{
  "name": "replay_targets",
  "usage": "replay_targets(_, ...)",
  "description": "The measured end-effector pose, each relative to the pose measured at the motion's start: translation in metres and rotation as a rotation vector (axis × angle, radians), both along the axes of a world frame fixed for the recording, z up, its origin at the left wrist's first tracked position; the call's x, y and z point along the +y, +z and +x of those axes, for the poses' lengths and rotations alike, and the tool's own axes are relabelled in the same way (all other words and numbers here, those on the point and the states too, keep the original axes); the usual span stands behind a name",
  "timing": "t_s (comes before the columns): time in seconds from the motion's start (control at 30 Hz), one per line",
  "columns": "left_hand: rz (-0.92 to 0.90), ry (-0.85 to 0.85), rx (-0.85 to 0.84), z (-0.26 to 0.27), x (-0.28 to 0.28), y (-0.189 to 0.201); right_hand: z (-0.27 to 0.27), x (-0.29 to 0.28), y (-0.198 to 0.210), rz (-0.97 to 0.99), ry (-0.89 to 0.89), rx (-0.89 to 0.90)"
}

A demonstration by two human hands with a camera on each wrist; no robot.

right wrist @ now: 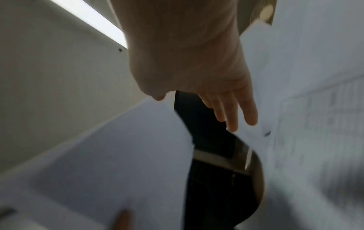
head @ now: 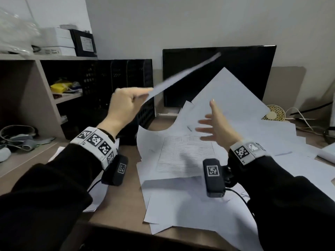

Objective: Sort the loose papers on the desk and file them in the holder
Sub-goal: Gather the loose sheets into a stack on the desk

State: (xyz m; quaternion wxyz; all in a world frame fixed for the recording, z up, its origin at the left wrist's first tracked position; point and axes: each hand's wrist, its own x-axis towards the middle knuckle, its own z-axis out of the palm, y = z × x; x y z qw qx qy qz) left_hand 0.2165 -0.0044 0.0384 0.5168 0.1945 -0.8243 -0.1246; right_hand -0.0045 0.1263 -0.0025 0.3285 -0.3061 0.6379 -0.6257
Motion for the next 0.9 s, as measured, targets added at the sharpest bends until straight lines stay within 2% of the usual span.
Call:
replay_targets(0.1,0.304,-0.149,-0.377,-0.007,0.012,-0.017,0.008,-0.005,0.010,-0.067,0.078,-0.315)
replay_targets(0.2,0.386,-0.134,-0.805,-0.009,0.021,-0.038,0.007,-0.007,0.002,0.002,0.129,-0.405)
replay_targets(0.27,0.422,-0.190,-1.039,-0.008,0.028,-0.045,0.009,-0.005,-0.007,0.123,0.117,-0.300)
replay_targets(0.33,0.450,-0.210,-1.213,-0.008,0.034,-0.047,0.009,-0.003,-0.016,0.307,0.055,-0.080)
replay_targets(0.4,0.457,-0.174,-1.343,-0.009,0.035,-0.047,0.006,-0.003,-0.022,0.393,0.031,0.090)
replay_targets(0.43,0.485,-0.162,-1.377,-0.008,0.035,-0.046,0.005,-0.003,-0.024,0.391,0.039,0.118)
replay_targets(0.5,0.575,-0.135,-1.330,-0.006,0.028,-0.042,0.008,-0.004,-0.023,0.310,0.066,0.099)
replay_targets(0.57,0.611,-0.094,-1.179,0.000,0.019,-0.038,0.012,-0.004,-0.018,0.206,0.116,0.109)
replay_targets(0.63,0.630,-0.050,-0.949,0.006,0.010,-0.033,0.017,-0.003,-0.011,0.103,0.176,0.172)
replay_targets(0.73,0.702,-0.119,-0.523,0.012,0.002,-0.027,0.026,0.001,0.003,-0.024,0.300,0.241)
replay_targets(0.83,0.698,-0.120,-0.094,0.028,-0.003,-0.018,0.035,0.001,0.012,-0.134,0.367,0.249)
replay_targets(0.9,0.731,-0.103,0.067,0.042,-0.009,-0.014,0.040,0.000,0.015,-0.186,0.352,0.256)
